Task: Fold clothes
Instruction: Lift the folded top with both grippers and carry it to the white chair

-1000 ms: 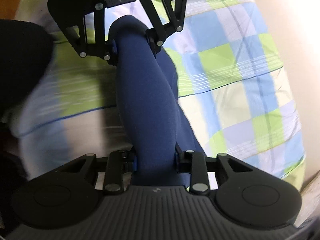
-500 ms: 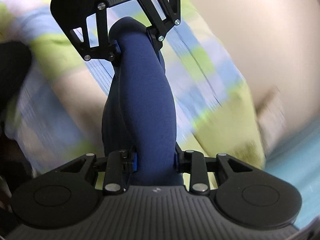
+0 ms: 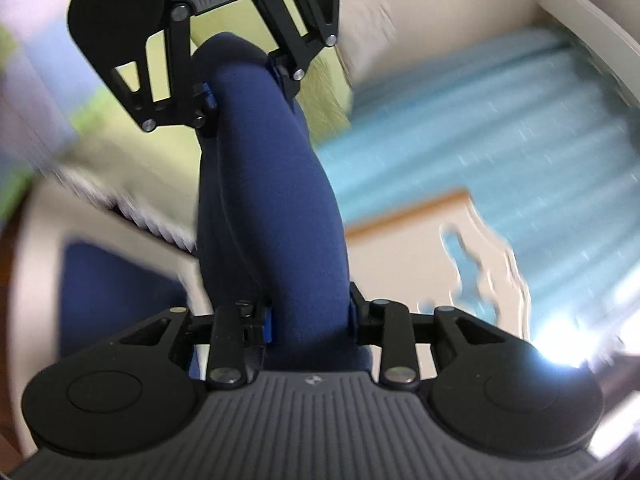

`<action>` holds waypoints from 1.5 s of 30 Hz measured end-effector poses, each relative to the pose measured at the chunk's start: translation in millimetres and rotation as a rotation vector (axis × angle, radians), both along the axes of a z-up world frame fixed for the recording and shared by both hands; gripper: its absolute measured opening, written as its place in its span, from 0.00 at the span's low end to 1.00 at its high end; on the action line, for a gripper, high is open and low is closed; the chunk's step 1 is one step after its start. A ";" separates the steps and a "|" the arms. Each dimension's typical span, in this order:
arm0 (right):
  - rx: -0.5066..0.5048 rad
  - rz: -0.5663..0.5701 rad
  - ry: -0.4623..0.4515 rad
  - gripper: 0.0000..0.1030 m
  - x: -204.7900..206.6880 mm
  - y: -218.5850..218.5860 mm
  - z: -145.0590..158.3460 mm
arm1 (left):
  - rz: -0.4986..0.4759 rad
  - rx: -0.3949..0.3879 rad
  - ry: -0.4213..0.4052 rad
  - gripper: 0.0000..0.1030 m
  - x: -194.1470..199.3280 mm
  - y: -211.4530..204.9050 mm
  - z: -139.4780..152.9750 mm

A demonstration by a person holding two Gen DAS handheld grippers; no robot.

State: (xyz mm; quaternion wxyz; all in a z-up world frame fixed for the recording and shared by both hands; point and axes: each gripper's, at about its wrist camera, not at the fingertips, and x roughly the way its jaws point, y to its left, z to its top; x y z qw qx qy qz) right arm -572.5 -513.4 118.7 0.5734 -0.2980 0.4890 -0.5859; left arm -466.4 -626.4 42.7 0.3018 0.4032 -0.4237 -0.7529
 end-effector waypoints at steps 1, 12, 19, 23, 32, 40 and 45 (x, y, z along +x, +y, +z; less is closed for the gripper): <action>0.002 -0.015 0.012 0.28 -5.3 -0.2 -14.5 | -0.006 0.023 -0.009 0.42 -4.4 -2.7 -14.8; 0.208 -0.074 -0.063 0.39 -21.3 15.4 -116.3 | -0.084 0.101 -0.121 0.54 33.4 15.7 -121.7; 0.184 -0.121 -0.231 0.29 -11.7 -0.9 -99.6 | -0.138 -0.044 -0.215 0.45 19.8 38.5 -102.8; 0.036 -0.217 -0.344 0.29 -1.7 0.4 -68.9 | -0.160 -0.150 -0.146 0.50 47.4 28.0 -108.3; 0.119 -0.172 -0.176 0.36 33.1 -7.3 -124.9 | -0.154 -0.029 -0.133 0.56 105.4 34.3 -170.1; 0.125 -0.149 -0.103 0.44 35.6 -13.8 -135.5 | -0.100 -0.007 -0.087 0.53 134.3 80.3 -155.4; 0.142 -0.126 -0.102 0.38 26.7 -20.8 -156.5 | -0.091 0.029 -0.093 0.44 139.8 113.1 -150.0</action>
